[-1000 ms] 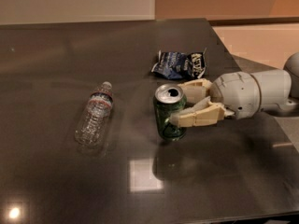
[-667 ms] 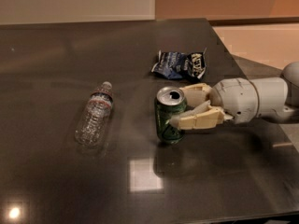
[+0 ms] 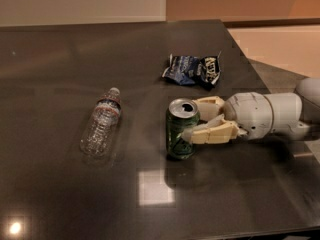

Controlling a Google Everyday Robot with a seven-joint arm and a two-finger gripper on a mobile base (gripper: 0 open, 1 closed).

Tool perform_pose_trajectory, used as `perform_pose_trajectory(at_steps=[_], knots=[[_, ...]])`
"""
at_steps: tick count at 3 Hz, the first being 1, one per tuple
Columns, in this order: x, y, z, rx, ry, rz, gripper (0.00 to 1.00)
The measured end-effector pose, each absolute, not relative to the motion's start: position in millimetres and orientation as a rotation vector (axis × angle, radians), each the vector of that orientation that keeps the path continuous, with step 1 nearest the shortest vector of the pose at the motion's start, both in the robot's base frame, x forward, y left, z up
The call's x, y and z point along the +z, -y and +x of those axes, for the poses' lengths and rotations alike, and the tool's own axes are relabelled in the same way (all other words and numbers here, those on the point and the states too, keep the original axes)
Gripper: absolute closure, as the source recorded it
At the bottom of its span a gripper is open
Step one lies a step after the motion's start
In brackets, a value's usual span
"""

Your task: Place green can upright

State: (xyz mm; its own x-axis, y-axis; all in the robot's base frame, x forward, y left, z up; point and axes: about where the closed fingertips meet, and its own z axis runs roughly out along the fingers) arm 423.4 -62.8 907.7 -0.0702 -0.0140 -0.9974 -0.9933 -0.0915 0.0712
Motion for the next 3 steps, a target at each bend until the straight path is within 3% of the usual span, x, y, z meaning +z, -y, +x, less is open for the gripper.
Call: perform_pose_trajectory(at_steps=[3], knots=[[894.7,56.4,415.1,1.327,-1.234,-1.277,0.11]])
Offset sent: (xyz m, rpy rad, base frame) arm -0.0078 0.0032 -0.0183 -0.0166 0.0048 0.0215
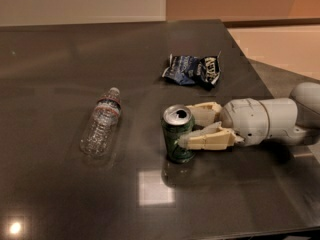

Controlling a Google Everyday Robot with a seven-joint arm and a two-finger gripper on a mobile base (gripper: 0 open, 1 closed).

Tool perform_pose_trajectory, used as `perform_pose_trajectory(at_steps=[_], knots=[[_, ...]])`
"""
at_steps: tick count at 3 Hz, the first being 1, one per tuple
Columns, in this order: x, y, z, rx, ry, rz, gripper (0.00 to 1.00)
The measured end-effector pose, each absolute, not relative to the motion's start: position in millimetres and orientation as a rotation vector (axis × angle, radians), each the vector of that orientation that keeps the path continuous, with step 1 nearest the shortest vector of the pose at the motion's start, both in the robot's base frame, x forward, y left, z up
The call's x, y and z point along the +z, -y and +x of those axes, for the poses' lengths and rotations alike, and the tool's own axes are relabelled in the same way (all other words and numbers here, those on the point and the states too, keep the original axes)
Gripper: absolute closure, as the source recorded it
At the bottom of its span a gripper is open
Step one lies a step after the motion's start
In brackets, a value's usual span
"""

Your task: Place green can upright

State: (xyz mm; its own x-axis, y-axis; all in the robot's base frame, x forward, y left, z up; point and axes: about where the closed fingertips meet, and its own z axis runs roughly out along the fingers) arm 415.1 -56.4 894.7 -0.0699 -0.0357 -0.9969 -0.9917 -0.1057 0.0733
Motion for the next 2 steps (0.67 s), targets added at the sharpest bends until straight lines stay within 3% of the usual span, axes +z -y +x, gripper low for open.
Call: perform_pose_trajectory(at_steps=[1,2], knots=[[895.3,54.6,414.7,1.327,-1.232,-1.281,0.00],[895.4,54.5,414.6,1.327,-1.232,-1.281,0.00]])
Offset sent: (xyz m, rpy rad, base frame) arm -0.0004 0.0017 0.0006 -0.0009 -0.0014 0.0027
